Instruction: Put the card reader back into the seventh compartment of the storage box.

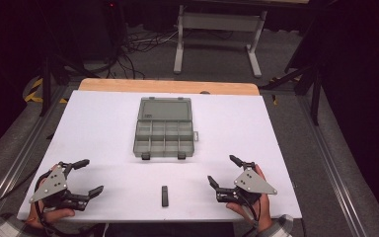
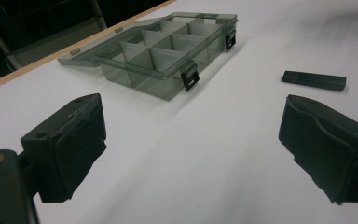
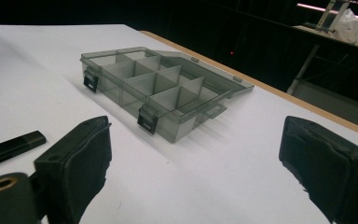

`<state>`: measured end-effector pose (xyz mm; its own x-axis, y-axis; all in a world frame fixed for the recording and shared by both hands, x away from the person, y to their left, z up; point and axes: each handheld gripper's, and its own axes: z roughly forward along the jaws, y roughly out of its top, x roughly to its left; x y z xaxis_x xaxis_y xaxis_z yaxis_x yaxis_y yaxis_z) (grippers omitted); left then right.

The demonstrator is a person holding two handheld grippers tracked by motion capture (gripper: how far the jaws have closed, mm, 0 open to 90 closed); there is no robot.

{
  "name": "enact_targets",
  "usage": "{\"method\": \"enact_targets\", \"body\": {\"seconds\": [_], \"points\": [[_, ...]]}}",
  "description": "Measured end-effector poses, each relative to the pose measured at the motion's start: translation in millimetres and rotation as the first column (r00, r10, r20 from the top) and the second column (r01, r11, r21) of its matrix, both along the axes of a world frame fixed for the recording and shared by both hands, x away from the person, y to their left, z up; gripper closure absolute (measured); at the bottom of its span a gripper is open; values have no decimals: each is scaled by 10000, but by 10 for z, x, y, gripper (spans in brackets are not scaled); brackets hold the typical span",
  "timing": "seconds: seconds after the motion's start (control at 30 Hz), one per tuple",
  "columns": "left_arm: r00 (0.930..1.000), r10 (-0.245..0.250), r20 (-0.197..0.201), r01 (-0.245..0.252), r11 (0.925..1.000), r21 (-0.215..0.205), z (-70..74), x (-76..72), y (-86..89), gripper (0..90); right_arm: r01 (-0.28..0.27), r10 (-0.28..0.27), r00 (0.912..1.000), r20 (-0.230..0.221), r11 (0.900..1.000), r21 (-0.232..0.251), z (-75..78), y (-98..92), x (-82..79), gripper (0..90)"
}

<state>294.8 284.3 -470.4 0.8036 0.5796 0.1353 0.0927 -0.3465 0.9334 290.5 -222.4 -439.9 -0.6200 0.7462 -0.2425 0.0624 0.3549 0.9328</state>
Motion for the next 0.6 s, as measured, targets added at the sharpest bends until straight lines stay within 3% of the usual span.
{"method": "enact_targets", "body": {"seconds": [0.2,0.3,0.5,0.6], "points": [[10000,30,-50,-30,10000,85,-18,-5,-12,80,-1013,988,9936,-548,9938,-457,28,82,60,103],[9999,67,-122,-66,9999,117,-30,10,-16,80,-1608,1543,9839,-905,9845,-697,49,152,107,103],[9996,-12,-282,23,9993,365,-63,22,-58,78,-2517,2323,9585,-1654,9617,-1080,65,343,180,96],[9995,-129,-296,144,9986,512,-70,14,-78,80,-3051,2739,9361,-2209,9445,-1217,32,472,222,88]]}}
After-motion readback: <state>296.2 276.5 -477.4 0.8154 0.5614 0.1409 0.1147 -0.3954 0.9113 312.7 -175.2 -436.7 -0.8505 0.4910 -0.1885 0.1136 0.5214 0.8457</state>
